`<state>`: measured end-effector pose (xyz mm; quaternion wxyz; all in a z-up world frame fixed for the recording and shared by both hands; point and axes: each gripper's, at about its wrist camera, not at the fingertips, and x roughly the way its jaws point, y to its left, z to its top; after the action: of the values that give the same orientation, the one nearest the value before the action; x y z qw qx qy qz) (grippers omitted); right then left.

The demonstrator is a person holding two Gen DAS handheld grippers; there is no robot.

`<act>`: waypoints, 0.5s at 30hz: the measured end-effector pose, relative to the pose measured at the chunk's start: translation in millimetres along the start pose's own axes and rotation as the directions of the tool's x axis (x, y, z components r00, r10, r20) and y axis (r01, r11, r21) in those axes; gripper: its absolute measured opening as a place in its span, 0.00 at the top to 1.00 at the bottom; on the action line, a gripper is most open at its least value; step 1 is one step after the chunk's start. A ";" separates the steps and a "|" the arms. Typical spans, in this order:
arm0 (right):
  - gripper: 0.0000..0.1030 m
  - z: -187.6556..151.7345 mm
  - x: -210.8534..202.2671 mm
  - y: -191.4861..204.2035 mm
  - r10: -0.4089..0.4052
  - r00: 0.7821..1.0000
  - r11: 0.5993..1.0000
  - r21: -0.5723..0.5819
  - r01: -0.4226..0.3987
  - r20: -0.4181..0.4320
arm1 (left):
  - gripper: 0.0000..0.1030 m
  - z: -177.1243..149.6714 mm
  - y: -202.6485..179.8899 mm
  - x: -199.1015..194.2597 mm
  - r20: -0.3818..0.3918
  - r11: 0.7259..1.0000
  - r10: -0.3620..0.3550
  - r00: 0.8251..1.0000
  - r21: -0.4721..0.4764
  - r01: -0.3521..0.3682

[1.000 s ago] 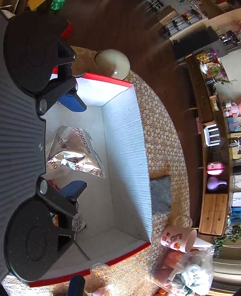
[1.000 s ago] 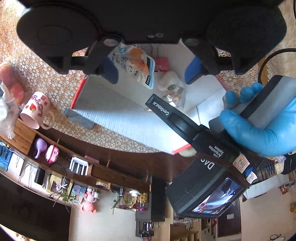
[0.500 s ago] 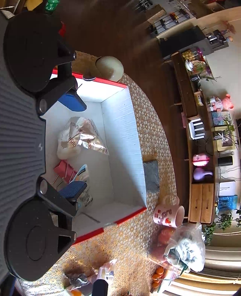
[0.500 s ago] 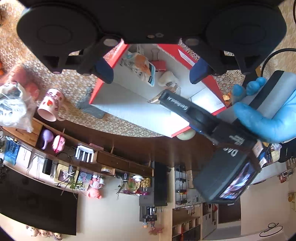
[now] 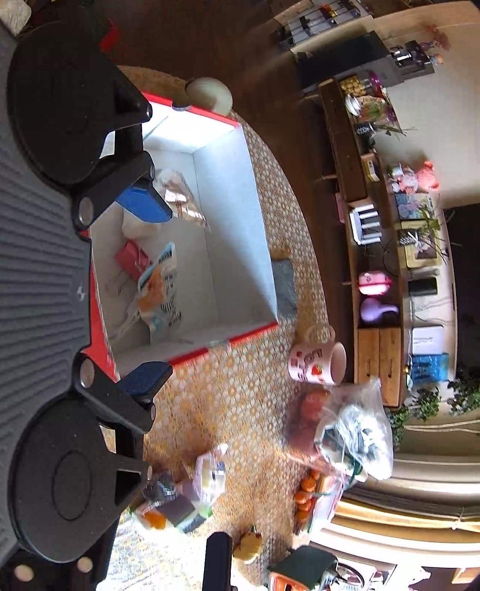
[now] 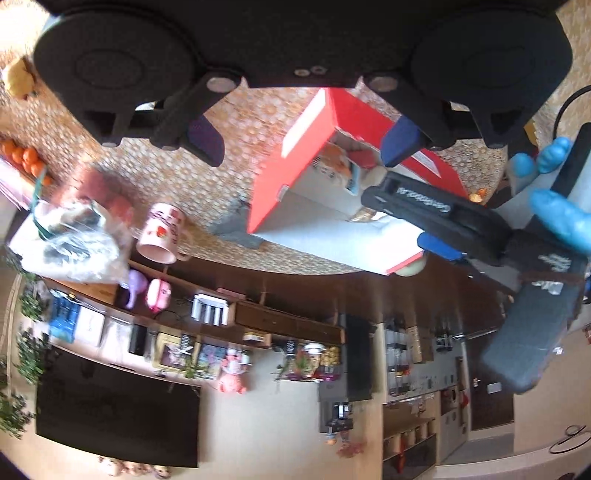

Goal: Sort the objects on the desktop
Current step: 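Move both open tools back toward the remaining table items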

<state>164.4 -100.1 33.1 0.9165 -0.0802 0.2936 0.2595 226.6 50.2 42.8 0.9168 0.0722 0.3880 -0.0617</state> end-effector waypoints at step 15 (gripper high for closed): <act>0.11 -57.0 -44.6 -86.9 -0.152 0.988 0.985 0.084 0.154 -0.028 | 0.20 -1.4 -107.8 5.5 0.021 0.980 -0.158 0.987 0.126 0.154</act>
<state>150.6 -210.3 12.0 0.9331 -0.0659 0.3074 0.1747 211.2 -55.7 28.7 0.9086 0.0976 0.3737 -0.1587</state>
